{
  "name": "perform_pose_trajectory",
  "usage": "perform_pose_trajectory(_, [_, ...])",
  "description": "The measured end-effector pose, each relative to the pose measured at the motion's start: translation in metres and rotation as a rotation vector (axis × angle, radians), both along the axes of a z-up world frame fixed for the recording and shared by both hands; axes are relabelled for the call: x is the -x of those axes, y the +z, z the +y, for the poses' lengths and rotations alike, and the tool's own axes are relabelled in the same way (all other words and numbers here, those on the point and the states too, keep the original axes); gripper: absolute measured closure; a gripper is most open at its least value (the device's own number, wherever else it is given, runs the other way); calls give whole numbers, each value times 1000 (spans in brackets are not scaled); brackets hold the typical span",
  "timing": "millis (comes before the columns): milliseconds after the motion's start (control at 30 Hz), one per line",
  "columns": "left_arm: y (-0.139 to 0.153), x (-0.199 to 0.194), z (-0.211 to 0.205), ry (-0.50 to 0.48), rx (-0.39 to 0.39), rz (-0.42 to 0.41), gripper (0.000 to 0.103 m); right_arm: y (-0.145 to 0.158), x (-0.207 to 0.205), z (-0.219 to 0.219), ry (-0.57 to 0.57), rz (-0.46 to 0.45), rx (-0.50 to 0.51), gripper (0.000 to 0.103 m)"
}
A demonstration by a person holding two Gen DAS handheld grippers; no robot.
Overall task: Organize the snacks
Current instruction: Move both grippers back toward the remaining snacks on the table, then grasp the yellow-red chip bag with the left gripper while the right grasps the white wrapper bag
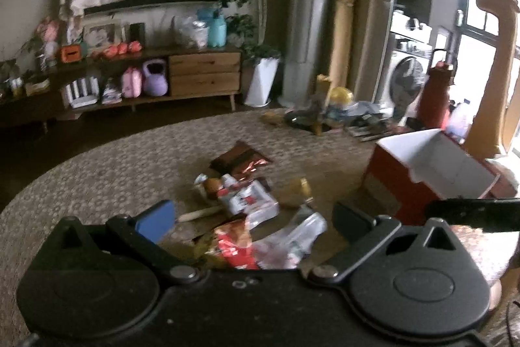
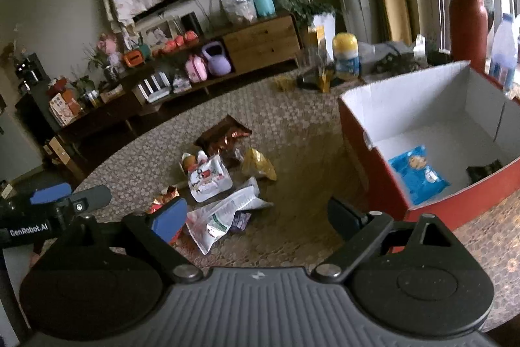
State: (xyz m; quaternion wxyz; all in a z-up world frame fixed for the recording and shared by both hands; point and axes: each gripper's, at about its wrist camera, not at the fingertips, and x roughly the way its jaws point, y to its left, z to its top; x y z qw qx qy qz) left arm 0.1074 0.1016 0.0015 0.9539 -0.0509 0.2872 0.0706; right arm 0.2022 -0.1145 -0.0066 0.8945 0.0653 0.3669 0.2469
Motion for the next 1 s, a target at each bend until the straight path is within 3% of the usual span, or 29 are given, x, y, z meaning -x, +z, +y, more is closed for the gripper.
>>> perform_pose_trajectory(600, [-74,-43,67,83,138,186,0,-64,-59,75,-36,162,102,9])
perform_pose_trajectory(867, [-92,-59,77,74,220,223,1,-84,-71,104,-48,206,108,9])
perform_pose_trajectory(1000, [-100,-66,81,71,250,241,6,-90,-79,111,-65,215,107,9])
